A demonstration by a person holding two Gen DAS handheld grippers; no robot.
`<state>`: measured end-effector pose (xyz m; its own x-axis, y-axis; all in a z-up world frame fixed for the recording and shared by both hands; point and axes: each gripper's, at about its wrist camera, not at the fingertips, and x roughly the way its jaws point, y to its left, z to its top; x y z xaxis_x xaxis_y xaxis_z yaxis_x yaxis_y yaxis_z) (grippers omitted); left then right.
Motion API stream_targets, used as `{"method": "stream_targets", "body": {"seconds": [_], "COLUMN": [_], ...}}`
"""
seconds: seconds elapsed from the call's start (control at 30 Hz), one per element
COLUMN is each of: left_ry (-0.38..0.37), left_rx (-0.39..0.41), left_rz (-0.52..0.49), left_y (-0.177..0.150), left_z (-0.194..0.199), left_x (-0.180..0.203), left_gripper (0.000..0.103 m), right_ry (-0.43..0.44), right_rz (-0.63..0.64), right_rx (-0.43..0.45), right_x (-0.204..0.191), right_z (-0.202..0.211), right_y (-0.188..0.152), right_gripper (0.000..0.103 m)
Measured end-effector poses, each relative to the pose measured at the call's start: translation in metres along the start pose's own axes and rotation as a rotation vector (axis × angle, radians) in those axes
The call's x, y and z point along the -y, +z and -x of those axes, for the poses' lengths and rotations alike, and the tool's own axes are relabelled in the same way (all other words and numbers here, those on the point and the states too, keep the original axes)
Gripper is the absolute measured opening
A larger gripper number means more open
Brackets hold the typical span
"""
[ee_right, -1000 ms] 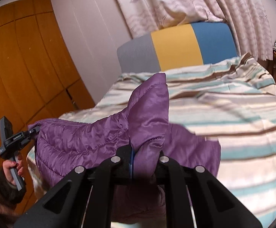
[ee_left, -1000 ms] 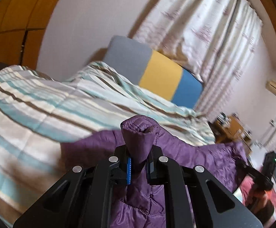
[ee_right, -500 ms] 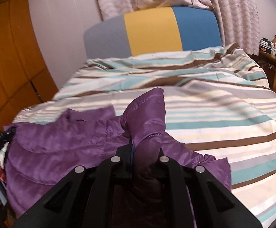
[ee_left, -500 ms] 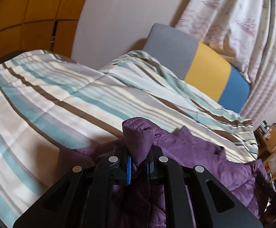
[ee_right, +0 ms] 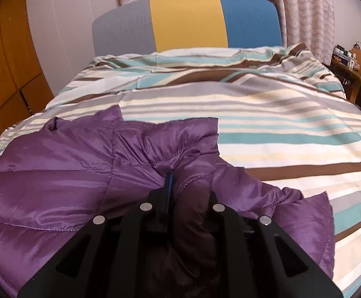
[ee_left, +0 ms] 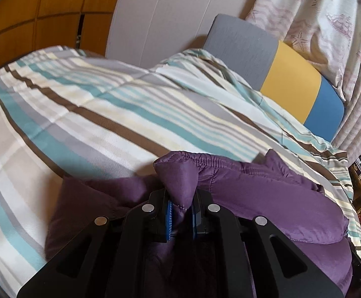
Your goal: Fold large clothes
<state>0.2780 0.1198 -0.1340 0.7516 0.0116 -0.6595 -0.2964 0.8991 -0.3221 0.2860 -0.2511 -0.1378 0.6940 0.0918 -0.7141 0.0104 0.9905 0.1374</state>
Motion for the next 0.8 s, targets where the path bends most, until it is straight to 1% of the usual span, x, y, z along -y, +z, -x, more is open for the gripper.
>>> {"method": "stream_targets", "body": {"seconds": [0.13, 0.23, 0.37, 0.43, 0.53, 0.57, 0.6, 0.63, 0.67, 0.7, 0.73, 0.77, 0.8], "left_ry": [0.015, 0.023, 0.023, 0.03, 0.04, 0.051, 0.07, 0.097, 0.13, 0.132, 0.114, 0.094, 0.082], "left_rx": [-0.043, -0.055, -0.059, -0.061, -0.076, -0.081, -0.071, -0.04, 0.021, 0.077, 0.125, 0.163, 0.184], "left_rz": [-0.008, -0.012, -0.006, -0.01, -0.005, -0.003, -0.006, -0.007, 0.002, 0.01, 0.008, -0.014, -0.051], "left_y": [-0.002, -0.003, -0.003, -0.002, 0.001, 0.002, 0.002, 0.002, 0.0, -0.002, -0.003, -0.006, -0.009], "left_z": [-0.009, -0.011, -0.011, -0.01, -0.006, 0.0, 0.009, 0.021, 0.039, 0.055, 0.07, 0.084, 0.094], "left_x": [0.002, 0.002, 0.001, 0.001, 0.001, 0.002, 0.003, 0.005, 0.007, 0.009, 0.013, 0.021, 0.035], "left_gripper": [0.011, 0.011, 0.013, 0.016, 0.026, 0.036, 0.056, 0.069, 0.084, 0.084, 0.084, 0.084, 0.084], "right_ry": [-0.013, -0.048, -0.052, -0.054, -0.063, -0.064, -0.064, -0.063, -0.06, -0.059, -0.06, -0.06, -0.06], "right_rz": [0.008, 0.037, 0.04, 0.041, 0.048, 0.049, 0.048, 0.048, 0.045, 0.045, 0.045, 0.045, 0.044], "right_rx": [-0.052, -0.059, -0.058, -0.058, -0.055, -0.055, -0.055, -0.054, -0.054, -0.053, -0.052, -0.051, -0.051], "right_x": [-0.002, -0.008, -0.008, -0.008, -0.009, -0.009, -0.008, -0.008, -0.008, -0.008, -0.008, -0.008, -0.008], "right_z": [-0.01, -0.012, -0.013, -0.013, -0.013, -0.013, -0.013, -0.013, -0.013, -0.013, -0.012, -0.012, -0.012], "right_y": [-0.001, -0.002, -0.004, -0.004, -0.004, -0.004, -0.004, -0.004, -0.004, -0.004, -0.004, -0.004, -0.004], "right_gripper": [0.016, 0.017, 0.018, 0.018, 0.019, 0.019, 0.019, 0.019, 0.019, 0.019, 0.019, 0.019, 0.019]}}
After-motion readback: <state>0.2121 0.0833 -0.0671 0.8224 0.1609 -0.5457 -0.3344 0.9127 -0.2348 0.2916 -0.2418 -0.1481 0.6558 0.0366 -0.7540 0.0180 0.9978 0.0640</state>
